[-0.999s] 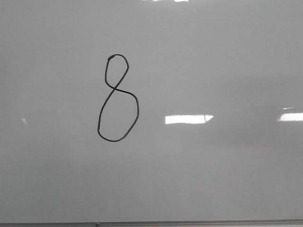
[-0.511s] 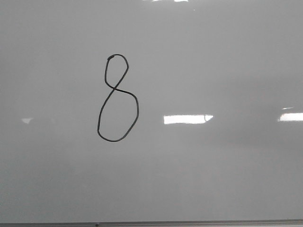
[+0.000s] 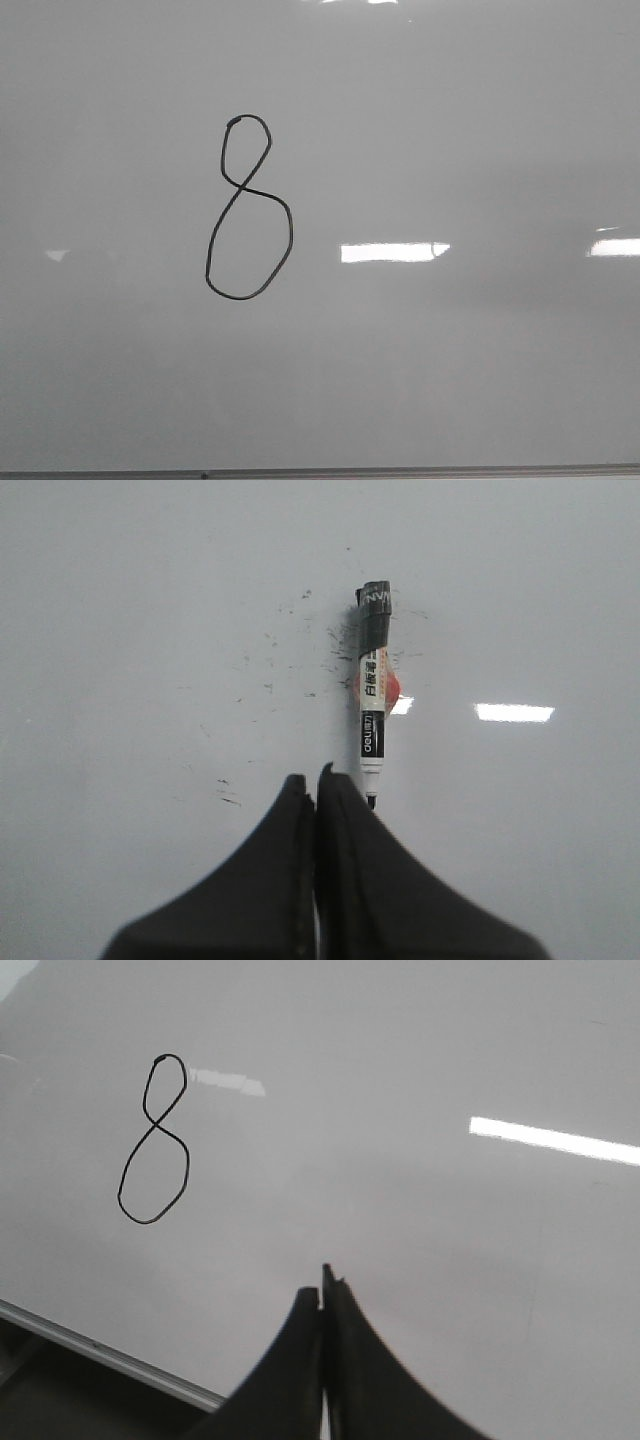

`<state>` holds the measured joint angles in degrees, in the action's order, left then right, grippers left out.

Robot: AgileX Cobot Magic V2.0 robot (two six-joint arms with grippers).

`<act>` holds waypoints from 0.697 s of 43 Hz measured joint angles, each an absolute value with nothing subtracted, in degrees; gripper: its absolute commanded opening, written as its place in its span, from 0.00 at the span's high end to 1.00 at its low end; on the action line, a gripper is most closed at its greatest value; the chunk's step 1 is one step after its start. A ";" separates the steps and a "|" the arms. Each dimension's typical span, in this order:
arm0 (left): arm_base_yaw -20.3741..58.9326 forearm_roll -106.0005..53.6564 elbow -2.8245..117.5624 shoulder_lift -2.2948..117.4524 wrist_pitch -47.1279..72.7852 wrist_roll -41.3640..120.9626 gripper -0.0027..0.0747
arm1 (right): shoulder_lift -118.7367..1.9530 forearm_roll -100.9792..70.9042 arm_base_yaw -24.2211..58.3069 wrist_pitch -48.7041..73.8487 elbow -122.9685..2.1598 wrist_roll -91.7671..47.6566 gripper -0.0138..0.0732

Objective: Write number 8 on whiteboard

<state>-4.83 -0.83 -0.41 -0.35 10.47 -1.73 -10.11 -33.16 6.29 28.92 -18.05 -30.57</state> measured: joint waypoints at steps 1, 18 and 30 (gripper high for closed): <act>-4.83 -0.83 -0.41 -0.35 10.47 -1.73 0.99 | -10.11 -33.16 6.29 28.92 -18.05 -30.57 0.92; -4.83 -0.83 -0.41 -0.35 10.37 -1.73 0.99 | -10.11 -32.73 6.13 27.32 -17.43 -30.57 0.92; -4.83 -0.83 -0.41 -0.35 10.37 -1.73 0.99 | -5.20 -18.06 0.98 20.92 -11.58 -18.05 0.92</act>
